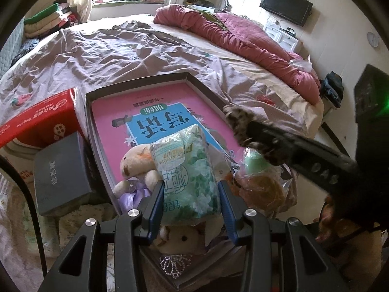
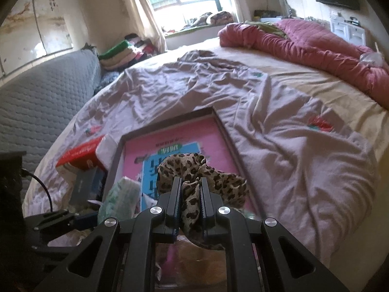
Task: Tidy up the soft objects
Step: 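Carry the tissue packet with the left tool over the tray while the right tool carries the scrunchie, then lower the tissue packet onto the tray and open the left tool while the right tool releases the scrunchie, then move both tools back from the tray toward the remaining items, then grasp the white floral scrunchie with the right tool while the left tool grasps the Flower tissue packet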
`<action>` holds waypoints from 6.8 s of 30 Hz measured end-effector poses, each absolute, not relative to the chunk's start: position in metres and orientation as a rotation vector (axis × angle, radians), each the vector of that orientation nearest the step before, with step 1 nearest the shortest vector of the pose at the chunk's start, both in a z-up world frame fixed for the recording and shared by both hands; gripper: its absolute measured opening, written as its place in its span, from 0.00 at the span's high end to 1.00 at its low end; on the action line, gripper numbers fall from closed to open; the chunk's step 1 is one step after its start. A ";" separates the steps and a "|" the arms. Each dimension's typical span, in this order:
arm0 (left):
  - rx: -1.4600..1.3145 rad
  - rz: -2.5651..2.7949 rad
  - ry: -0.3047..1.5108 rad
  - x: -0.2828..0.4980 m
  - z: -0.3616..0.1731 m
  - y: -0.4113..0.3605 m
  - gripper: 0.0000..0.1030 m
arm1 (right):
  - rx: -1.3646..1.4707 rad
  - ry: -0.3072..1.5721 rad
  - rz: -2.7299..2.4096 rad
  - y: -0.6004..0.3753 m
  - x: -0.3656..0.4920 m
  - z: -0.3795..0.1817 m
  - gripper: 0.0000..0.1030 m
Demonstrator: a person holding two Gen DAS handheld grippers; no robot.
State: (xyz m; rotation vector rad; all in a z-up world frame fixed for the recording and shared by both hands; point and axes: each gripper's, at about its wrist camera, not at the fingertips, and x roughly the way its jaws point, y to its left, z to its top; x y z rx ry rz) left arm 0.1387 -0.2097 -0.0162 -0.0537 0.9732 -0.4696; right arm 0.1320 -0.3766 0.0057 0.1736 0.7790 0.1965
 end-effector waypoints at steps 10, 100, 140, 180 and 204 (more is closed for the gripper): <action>-0.065 -0.477 0.975 0.140 -0.017 -0.207 0.58 | 0.202 0.833 0.209 -0.363 0.144 -0.018 0.83; -0.151 -0.396 0.795 0.105 0.052 -0.154 0.22 | 0.236 0.667 0.110 -0.387 0.083 0.067 0.27; -0.207 -0.155 0.782 0.086 0.091 -0.026 0.18 | 0.088 0.618 0.271 -0.289 0.052 0.121 0.26; -0.209 -0.106 1.078 0.131 -0.036 0.000 0.18 | -0.307 0.949 0.447 -0.143 0.080 -0.043 0.26; -0.221 -0.115 1.143 0.150 -0.073 -0.011 0.19 | -0.395 0.990 0.480 -0.131 0.105 -0.082 0.76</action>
